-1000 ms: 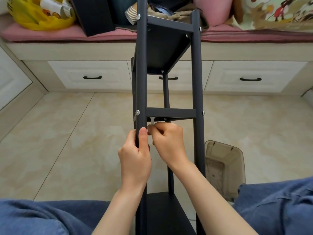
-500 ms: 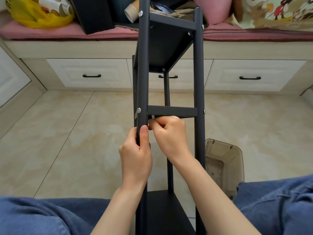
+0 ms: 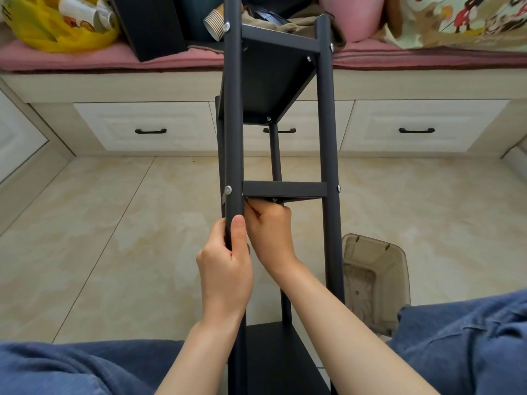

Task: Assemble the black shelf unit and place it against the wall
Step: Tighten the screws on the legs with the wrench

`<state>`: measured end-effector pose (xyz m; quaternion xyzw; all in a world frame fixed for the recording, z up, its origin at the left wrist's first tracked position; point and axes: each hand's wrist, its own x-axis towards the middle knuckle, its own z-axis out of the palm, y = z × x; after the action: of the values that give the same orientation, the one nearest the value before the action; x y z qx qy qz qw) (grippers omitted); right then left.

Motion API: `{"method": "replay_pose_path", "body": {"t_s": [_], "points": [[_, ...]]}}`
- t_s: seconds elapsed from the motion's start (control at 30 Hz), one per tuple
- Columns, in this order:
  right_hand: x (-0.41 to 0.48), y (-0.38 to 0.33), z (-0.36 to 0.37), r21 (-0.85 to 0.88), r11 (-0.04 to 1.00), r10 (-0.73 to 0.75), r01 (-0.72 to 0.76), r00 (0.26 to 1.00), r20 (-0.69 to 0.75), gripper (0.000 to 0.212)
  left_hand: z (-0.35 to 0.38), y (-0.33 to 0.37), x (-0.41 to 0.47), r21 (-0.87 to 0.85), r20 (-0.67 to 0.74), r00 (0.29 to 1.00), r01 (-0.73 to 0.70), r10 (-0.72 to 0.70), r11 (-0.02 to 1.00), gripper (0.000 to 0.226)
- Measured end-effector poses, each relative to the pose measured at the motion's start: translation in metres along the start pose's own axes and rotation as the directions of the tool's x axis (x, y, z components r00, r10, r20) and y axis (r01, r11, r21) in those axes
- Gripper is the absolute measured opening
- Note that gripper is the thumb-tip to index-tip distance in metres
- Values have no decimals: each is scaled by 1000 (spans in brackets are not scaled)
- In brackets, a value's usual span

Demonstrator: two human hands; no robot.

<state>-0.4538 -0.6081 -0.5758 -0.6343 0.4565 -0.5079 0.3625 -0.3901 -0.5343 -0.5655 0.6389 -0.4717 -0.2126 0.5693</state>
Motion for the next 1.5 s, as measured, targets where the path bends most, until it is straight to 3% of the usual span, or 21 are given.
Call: {"method": "replay_pose_path", "body": {"t_s": [0.2, 0.33, 0.43, 0.9, 1.5], "points": [[-1, 1, -4, 17, 1000, 27, -26, 999, -31, 29, 3, 3, 0, -20, 9, 1000, -12, 12, 1000, 42], [-6, 1, -14, -84, 986, 149, -142, 985, 84, 33, 4, 6, -2, -16, 25, 999, -31, 31, 999, 37], [-11, -1, -23, -129, 975, 192, -182, 979, 72, 36, 5, 8, -4, -13, 36, 999, -38, 38, 999, 39], [-15, -23, -41, -47, 994, 96, -95, 995, 23, 33, 6, 12, -5, -16, 48, 998, -44, 45, 999, 34], [-7, -10, -23, 16, 996, 89, -90, 995, 40, 35, 5, 8, -4, -28, 52, 997, -49, 51, 998, 40]]}}
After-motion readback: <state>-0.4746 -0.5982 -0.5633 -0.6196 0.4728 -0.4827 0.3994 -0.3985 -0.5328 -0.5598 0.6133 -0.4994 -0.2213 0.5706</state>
